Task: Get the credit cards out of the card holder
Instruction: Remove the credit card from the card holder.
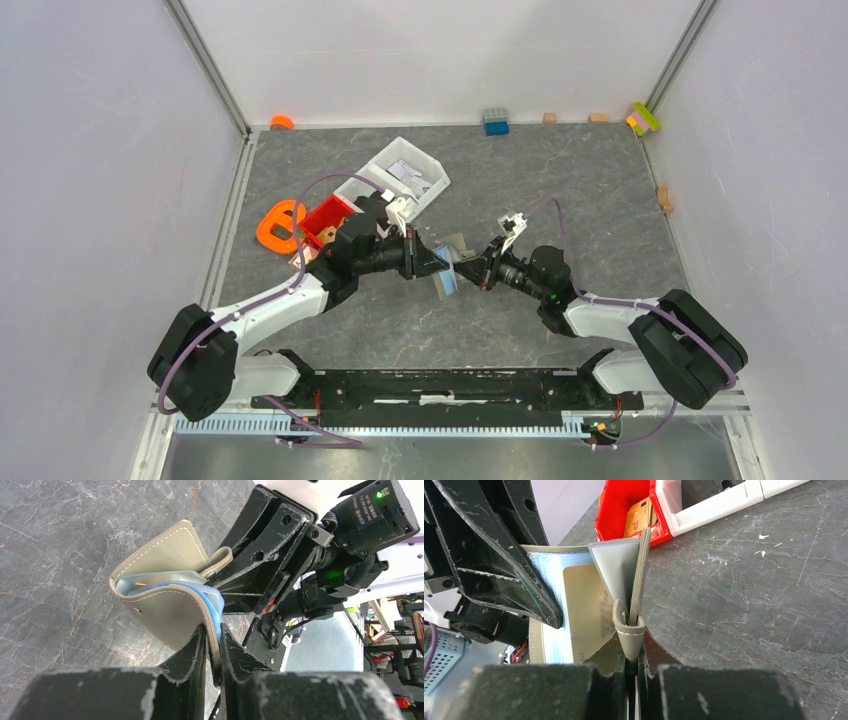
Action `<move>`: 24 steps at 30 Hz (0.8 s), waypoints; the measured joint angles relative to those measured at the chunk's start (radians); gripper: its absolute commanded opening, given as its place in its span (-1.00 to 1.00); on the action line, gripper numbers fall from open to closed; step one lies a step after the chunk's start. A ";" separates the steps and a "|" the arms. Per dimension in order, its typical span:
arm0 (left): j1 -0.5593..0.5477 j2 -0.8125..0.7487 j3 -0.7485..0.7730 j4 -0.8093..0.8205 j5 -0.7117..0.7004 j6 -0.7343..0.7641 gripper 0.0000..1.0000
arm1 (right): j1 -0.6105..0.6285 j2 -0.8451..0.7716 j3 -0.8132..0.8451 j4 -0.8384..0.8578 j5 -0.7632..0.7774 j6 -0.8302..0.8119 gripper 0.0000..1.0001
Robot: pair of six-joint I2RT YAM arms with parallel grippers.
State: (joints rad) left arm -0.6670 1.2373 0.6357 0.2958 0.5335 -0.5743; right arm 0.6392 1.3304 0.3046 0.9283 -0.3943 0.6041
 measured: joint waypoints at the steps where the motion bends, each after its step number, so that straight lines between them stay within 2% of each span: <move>1: 0.000 0.000 0.000 0.006 0.002 0.000 -0.70 | -0.005 0.000 0.000 0.005 -0.005 0.006 -1.00; 11: 0.000 0.002 -0.001 0.061 0.039 -0.001 -0.66 | -0.025 0.026 -0.001 0.087 -0.062 0.066 -1.00; 17: 0.000 0.002 -0.001 0.060 0.040 0.000 -0.78 | -0.026 0.026 -0.005 0.095 -0.068 0.072 -1.00; 24: -0.002 -0.032 -0.002 -0.038 -0.085 0.001 -0.84 | -0.060 -0.007 -0.056 0.106 -0.056 0.089 -1.00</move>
State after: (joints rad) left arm -0.6693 1.2049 0.6342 0.2577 0.4480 -0.5735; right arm 0.5797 1.3235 0.2485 1.0348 -0.4500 0.6926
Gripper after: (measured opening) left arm 0.161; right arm 0.089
